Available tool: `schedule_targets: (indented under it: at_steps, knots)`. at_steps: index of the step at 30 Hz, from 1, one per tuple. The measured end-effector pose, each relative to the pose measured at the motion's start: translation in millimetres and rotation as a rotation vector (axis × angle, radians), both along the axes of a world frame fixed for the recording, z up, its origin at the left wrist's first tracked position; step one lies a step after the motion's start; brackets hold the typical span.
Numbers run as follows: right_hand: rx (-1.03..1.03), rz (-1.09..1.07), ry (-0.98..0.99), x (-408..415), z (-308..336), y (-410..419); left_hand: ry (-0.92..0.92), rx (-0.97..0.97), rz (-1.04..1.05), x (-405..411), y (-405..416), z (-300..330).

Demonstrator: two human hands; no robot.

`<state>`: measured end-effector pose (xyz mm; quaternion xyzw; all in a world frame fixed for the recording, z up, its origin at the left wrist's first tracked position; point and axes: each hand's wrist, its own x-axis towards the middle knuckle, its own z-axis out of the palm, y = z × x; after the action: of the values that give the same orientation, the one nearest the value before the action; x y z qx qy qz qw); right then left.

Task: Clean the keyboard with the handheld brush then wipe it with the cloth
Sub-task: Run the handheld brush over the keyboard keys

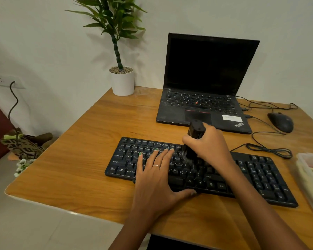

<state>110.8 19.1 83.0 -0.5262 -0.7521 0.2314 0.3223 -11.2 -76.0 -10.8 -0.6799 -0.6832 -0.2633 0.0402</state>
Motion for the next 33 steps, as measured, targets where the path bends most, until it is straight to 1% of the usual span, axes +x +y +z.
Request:
schedule_targets:
  at_steps: [2, 4, 6, 9, 10, 11, 13, 14, 15, 17, 18, 20, 22, 23, 26, 27, 28, 31, 33]
  knots:
    - [0.001, -0.009, 0.026, 0.7, -1.8, -1.1, 0.000, 0.000, 0.005, 0.5, -0.6, 0.4]
    - [-0.107, 0.075, 0.032, -0.3, -2.2, -5.2, 0.003, 0.007, 0.012, 0.3, 0.0, 0.9]
    - [-0.142, 0.079, 0.014, 3.4, -0.7, -4.8, 0.003, -0.001, 0.006, 0.4, 0.3, 1.3]
    - [-0.016, -0.069, 0.034, 5.1, -1.6, -3.6, -0.001, -0.013, 0.003, 0.3, -0.5, 1.5]
    - [-0.002, -0.062, 0.044, 3.9, -2.9, -6.5, -0.003, -0.014, 0.003, 0.7, -0.5, 1.4]
    - [-0.030, -0.017, 0.055, 1.1, -3.4, -10.5, -0.007, -0.011, 0.004, 0.7, -0.5, 1.1]
    - [-0.159, 0.106, 0.045, -1.5, -2.0, -18.9, -0.009, -0.007, 0.004, 0.6, -0.1, 0.9]
    - [-0.168, 0.120, 0.024, 0.1, -1.0, -19.8, -0.008, -0.008, 0.002, 0.6, -0.4, 1.1]
    - [-0.136, 0.086, 0.013, 2.5, -0.3, -17.4, -0.011, -0.010, 0.000, 0.6, -0.5, 1.6]
    - [-0.009, -0.058, 0.038, 8.0, 0.0, -12.9, -0.013, -0.008, 0.002, 0.5, -1.0, 2.2]
    - [0.014, -0.085, 0.059, 9.6, -1.4, -13.6, -0.010, -0.007, 0.005, 0.7, -1.3, 2.5]
    - [-0.030, -0.019, 0.067, 8.4, -3.6, -20.0, -0.008, 0.001, 0.009, 0.5, -0.9, 2.5]
    - [-0.081, 0.083, 0.014, 9.1, -1.9, -26.7, -0.006, 0.002, 0.004, 0.5, 0.0, 1.8]
    - [-0.080, 0.093, -0.003, 11.2, -0.8, -25.8, -0.005, 0.004, -0.001, 0.5, -0.1, 1.6]
    - [0.013, -0.051, 0.010, 14.7, 1.7, -19.8, -0.006, 0.008, 0.004, 1.0, -1.1, 2.8]
    - [0.033, -0.065, 0.025, 13.3, -0.3, -21.2, -0.009, 0.006, 0.007, 1.2, -1.5, 2.8]
    - [0.014, -0.043, 0.041, 10.1, -2.3, -24.0, -0.012, 0.006, 0.009, 1.1, -1.4, 2.6]
    - [-0.154, 0.053, 0.059, 5.5, -4.8, -34.5, -0.015, -0.004, 0.004, 0.4, -0.9, 2.0]
    - [-0.130, -0.010, 0.095, 9.7, -3.6, -30.2, -0.015, -0.001, 0.001, 0.3, -1.5, 2.6]
